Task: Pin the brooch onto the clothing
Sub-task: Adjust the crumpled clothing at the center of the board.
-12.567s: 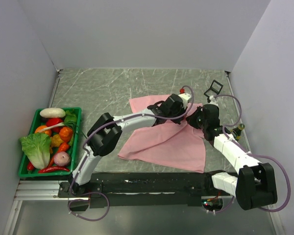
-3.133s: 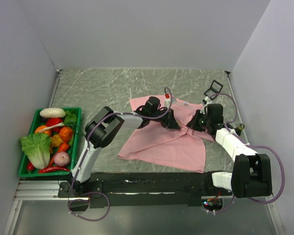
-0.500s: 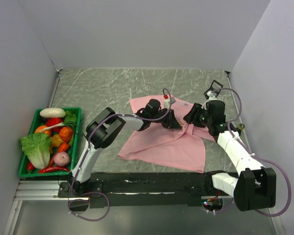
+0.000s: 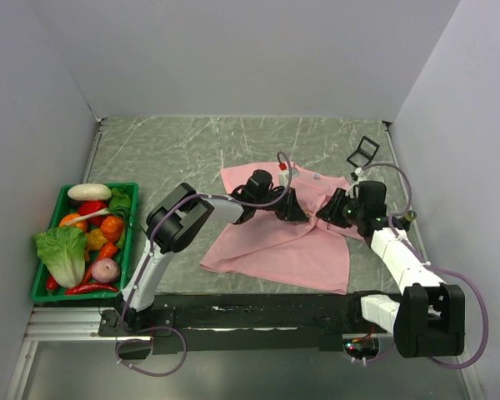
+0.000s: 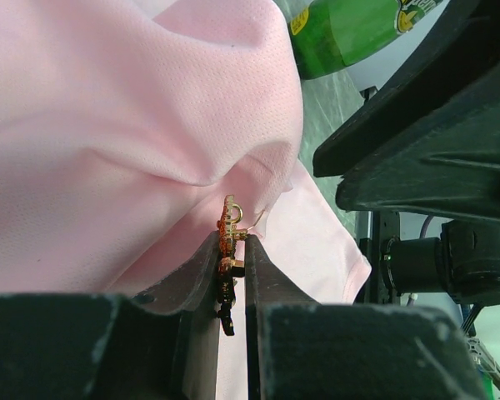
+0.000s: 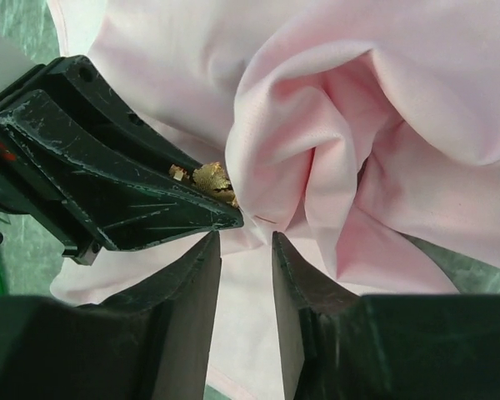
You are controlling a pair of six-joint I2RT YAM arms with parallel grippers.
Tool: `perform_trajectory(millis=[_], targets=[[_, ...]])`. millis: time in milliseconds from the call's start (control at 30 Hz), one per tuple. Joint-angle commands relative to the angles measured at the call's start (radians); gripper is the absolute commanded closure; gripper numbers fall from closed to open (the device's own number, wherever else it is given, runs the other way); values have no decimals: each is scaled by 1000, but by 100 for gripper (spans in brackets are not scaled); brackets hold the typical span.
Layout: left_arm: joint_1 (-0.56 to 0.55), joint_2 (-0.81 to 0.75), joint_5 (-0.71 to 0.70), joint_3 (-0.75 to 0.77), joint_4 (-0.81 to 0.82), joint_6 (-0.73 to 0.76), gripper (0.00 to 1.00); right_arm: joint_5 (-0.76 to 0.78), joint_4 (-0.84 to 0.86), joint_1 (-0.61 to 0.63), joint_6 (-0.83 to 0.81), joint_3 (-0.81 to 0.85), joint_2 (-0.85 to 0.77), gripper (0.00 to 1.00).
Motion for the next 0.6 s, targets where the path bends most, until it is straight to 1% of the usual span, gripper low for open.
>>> perform_trajectory(millis=[0,233,367,567], targets=[[-4,-57,27,12,51,-5,99,-53,61,-39,-3,-15,4,64],[-4,-51,33,21,54,-10,99,-84,110,-70,3,-44,46,65],[-4,-46,38,29,53,-13,99,-115,136,-87,6,-51,67,68],[-4,-38,42,34,56,-17,99,-151,177,-95,14,-63,84,69]])
